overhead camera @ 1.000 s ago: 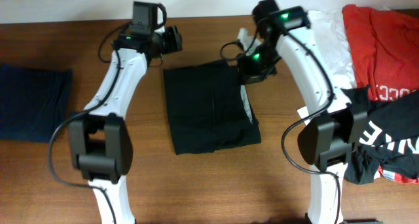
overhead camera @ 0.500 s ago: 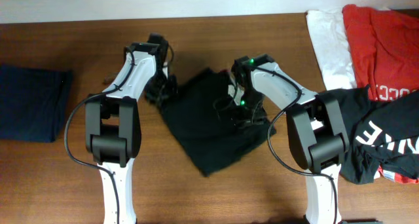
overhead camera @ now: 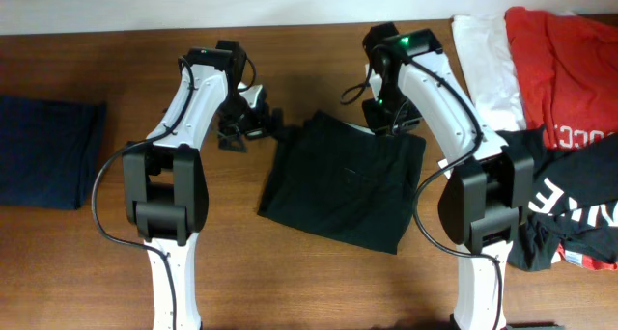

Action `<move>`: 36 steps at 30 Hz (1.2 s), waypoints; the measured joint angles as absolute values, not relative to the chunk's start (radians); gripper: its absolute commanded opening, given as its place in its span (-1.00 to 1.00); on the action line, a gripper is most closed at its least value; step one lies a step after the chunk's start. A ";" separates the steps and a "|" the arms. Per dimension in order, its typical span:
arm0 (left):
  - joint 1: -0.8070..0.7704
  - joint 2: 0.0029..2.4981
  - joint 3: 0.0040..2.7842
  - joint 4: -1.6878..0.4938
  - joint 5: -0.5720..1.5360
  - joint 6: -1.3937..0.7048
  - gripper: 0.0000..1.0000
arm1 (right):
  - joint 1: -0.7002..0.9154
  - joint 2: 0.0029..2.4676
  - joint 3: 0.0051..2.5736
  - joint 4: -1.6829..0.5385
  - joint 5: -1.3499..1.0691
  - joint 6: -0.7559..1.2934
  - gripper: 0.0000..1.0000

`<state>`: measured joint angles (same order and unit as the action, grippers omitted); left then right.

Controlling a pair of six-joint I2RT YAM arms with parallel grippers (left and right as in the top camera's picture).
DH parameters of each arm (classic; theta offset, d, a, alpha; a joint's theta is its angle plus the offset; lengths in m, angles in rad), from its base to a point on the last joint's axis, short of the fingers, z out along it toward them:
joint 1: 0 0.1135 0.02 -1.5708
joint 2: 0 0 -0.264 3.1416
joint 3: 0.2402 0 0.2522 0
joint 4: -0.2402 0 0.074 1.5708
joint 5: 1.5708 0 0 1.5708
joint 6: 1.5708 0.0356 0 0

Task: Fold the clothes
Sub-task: 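Grasp the folded shorts with the left gripper and carry them left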

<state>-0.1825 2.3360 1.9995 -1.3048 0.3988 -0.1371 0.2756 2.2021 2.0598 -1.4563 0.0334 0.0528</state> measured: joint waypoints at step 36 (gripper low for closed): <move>0.022 2.483 2.661 -1.685 -0.289 -0.119 -1.00 | -0.084 2.202 2.093 -1.483 -0.008 0.022 -0.21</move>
<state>0.0216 2.4832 2.6610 -1.6848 -0.2890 -0.1192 -0.0845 2.2021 2.0926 -1.4830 -0.0082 0.0219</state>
